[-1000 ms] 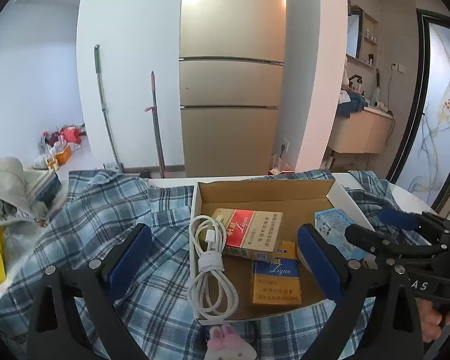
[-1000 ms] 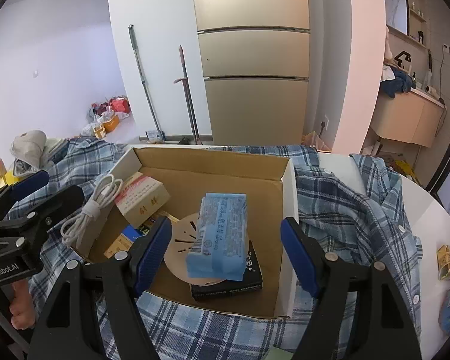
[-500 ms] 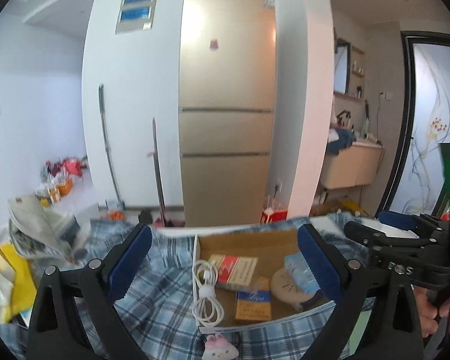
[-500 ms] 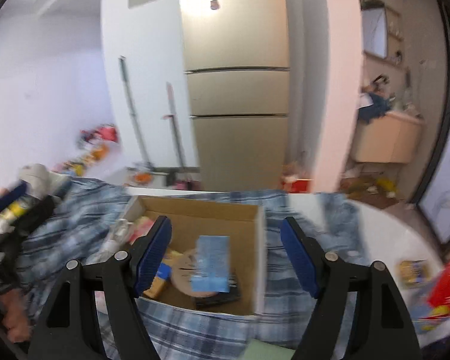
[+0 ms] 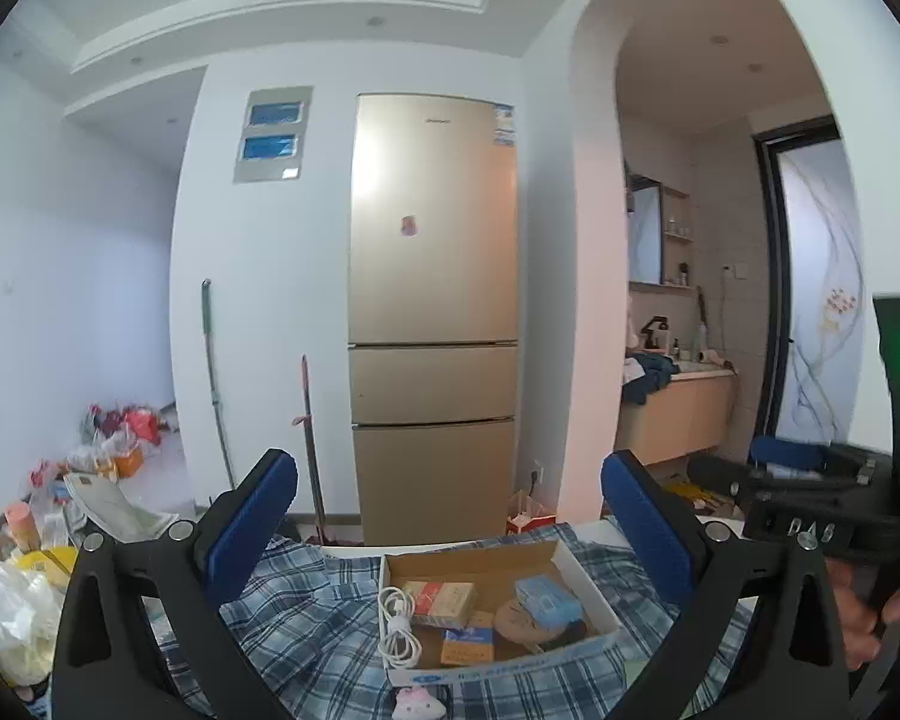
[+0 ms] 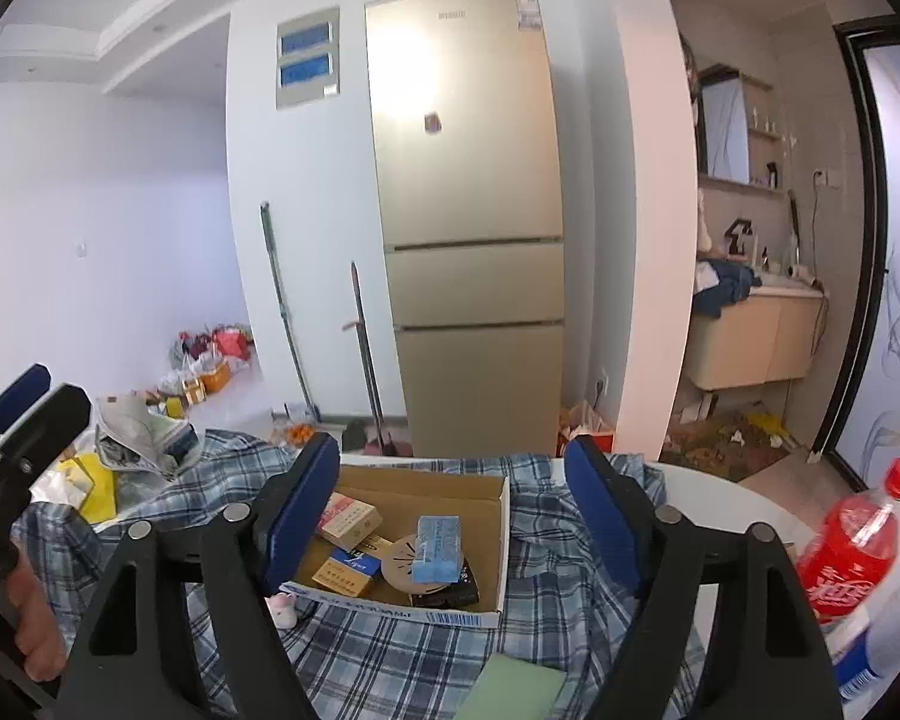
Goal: Organize soft objects
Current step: 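Raise both tools up and back from the box, then move the open right gripper down toward the green card on the shirt, then close the right gripper on the green card and lift it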
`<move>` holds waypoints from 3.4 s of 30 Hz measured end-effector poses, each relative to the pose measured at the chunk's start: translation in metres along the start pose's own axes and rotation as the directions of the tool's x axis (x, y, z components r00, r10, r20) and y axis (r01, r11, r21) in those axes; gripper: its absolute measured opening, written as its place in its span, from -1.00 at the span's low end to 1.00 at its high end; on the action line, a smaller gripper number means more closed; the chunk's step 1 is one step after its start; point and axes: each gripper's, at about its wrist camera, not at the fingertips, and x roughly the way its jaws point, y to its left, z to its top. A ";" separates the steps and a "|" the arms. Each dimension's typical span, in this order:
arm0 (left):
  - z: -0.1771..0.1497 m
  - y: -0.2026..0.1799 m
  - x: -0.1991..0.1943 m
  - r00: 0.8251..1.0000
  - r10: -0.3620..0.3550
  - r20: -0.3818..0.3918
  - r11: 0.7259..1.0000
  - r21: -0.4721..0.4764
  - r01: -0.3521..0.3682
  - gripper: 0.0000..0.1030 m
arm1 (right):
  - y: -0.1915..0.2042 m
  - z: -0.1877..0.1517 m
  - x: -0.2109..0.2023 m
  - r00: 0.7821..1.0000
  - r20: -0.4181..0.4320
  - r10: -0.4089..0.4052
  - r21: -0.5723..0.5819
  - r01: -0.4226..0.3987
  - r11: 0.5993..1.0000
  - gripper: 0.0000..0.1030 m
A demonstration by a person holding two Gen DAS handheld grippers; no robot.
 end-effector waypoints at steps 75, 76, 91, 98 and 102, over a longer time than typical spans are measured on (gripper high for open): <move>-0.147 0.019 0.037 0.959 -0.030 -0.282 0.997 -0.072 0.010 1.00 | -0.035 -0.183 0.123 0.705 -0.699 -0.118 0.053 0.215 0.975 0.43; -0.147 0.019 0.037 0.959 -0.029 -0.283 0.997 -0.073 0.008 1.00 | -0.035 -0.183 0.123 0.708 -0.697 -0.115 0.057 0.215 0.975 0.42; -0.144 0.023 0.036 0.961 -0.014 -0.277 0.997 -0.081 -0.009 1.00 | 0.011 -0.157 0.104 0.761 -0.647 -0.045 -0.098 -0.025 0.995 0.40; -0.144 0.023 0.034 0.963 -0.006 -0.268 0.996 -0.084 -0.017 1.00 | 0.036 -0.165 0.107 0.724 -0.688 -0.059 -0.187 -0.098 0.977 0.40; -0.144 0.022 0.034 0.964 -0.006 -0.265 0.997 -0.077 -0.015 1.00 | 0.029 -0.173 0.116 0.685 -0.724 -0.079 -0.162 -0.057 0.985 0.42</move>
